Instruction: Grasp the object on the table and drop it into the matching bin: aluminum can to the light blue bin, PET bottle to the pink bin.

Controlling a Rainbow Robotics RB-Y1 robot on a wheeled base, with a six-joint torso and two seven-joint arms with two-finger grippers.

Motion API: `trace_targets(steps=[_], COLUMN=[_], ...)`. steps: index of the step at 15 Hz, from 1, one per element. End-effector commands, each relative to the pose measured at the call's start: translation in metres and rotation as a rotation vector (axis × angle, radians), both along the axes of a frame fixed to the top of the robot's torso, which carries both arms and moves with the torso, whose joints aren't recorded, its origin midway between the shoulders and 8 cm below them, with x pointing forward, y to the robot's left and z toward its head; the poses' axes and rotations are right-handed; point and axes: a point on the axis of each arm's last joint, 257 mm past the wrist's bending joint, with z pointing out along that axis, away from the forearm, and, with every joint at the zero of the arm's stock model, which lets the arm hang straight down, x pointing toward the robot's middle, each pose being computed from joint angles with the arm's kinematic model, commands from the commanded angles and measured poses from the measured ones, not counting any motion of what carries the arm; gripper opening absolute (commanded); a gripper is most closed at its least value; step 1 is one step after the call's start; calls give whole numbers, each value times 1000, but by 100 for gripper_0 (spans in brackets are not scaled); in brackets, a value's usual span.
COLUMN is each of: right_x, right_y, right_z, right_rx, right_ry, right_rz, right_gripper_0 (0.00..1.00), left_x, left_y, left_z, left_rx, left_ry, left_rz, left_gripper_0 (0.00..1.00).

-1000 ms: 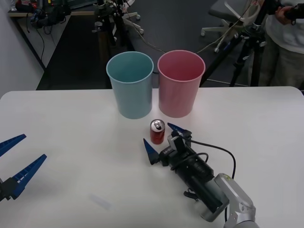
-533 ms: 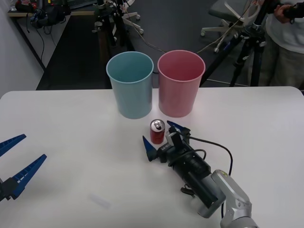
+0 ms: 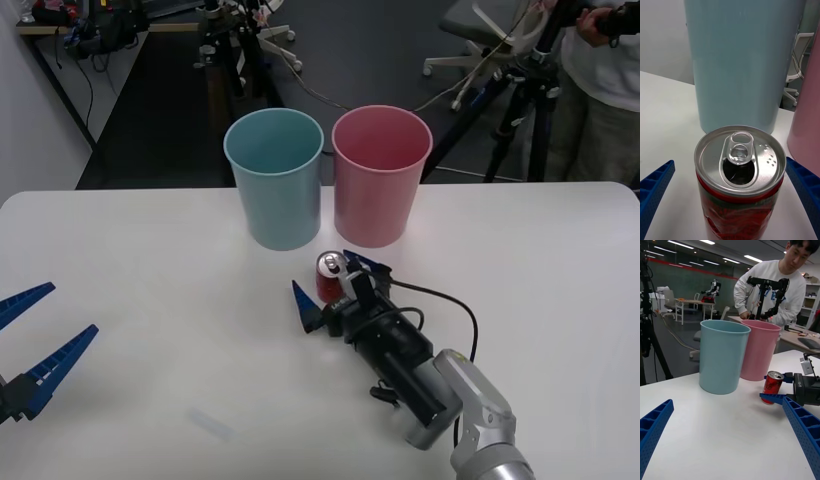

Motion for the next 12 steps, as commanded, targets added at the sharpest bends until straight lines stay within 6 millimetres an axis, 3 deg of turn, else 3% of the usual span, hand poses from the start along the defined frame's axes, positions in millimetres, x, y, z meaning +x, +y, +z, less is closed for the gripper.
trace_targets(steps=[1,3,4,5,12], right_x=[0,0,0,-1,-2], right_y=[0,1,0,-1,-1], right_z=[1,3,2,2,3], right_rx=[0,6,4,6,7], right_ry=[-2,-8,-7,-6,-13], right_rz=[1,6,6,6,16], right_gripper_0=[100,100,41,0,0], left_x=[0,0,0,0,0], left_y=[0,0,0,0,0], left_z=[0,0,0,0,0], left_rx=[0,0,0,0,0], left_ry=[0,0,0,0,0], left_rz=[0,0,0,0,0], left_gripper_0=[100,100,100,100,100])
